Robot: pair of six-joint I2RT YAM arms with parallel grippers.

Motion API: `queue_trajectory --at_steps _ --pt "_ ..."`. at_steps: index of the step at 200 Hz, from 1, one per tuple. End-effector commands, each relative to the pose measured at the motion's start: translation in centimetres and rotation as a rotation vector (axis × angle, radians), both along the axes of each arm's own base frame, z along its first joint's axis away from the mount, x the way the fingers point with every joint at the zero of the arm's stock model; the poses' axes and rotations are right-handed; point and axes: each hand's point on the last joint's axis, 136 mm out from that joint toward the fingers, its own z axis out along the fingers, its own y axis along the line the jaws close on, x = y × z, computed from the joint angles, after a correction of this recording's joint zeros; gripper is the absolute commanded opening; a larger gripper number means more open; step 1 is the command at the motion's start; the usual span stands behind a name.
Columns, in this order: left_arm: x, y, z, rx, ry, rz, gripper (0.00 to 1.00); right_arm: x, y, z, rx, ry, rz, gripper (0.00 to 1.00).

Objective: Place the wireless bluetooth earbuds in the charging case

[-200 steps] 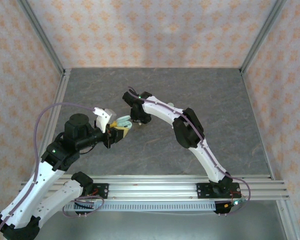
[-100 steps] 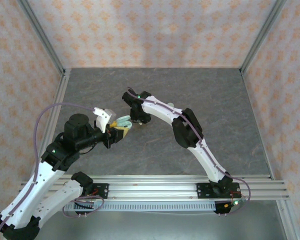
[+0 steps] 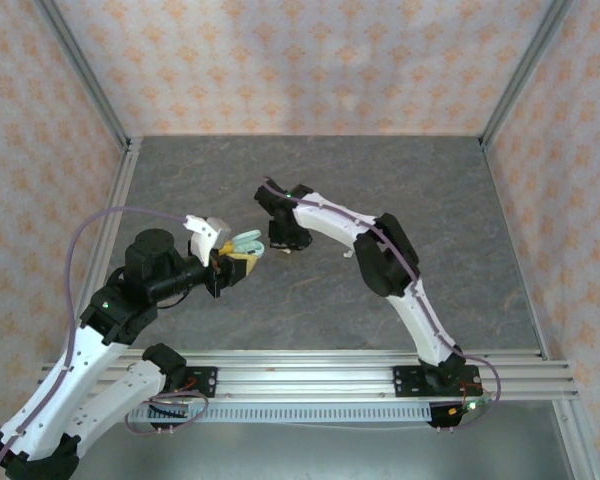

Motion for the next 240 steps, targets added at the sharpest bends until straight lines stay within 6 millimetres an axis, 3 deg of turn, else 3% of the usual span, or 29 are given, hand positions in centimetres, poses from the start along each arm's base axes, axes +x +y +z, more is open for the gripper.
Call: queue_trajectory --at_steps 1,32,63,122,165,209,240 --pt "0.3 -0.5 1.4 -0.056 -0.044 -0.019 0.2 1.4 -0.4 5.7 0.182 -0.082 -0.076 0.12" --pt "0.8 -1.5 2.0 -0.09 -0.056 -0.053 0.19 1.2 -3.0 10.6 0.329 -0.157 -0.129 0.11" --pt "2.0 -2.8 2.5 -0.132 -0.067 -0.077 0.19 -0.4 -5.7 14.7 0.474 -0.188 -0.177 0.11" --pt "3.7 -6.7 2.3 -0.107 -0.105 -0.148 0.17 -6.0 -10.0 22.4 0.618 -0.29 -0.163 0.11" --pt "4.7 -8.5 2.2 -0.101 -0.129 -0.166 0.17 -10.8 -10.7 28.1 0.801 -0.321 -0.094 0.1" --pt "5.2 -9.4 2.5 -0.11 -0.133 -0.177 0.16 -14.5 -10.1 29.5 0.882 -0.28 -0.025 0.11" --pt "5.2 -9.9 2.7 -0.122 -0.153 -0.19 0.16 -15.0 -8.5 30.0 0.938 -0.26 0.008 0.11"
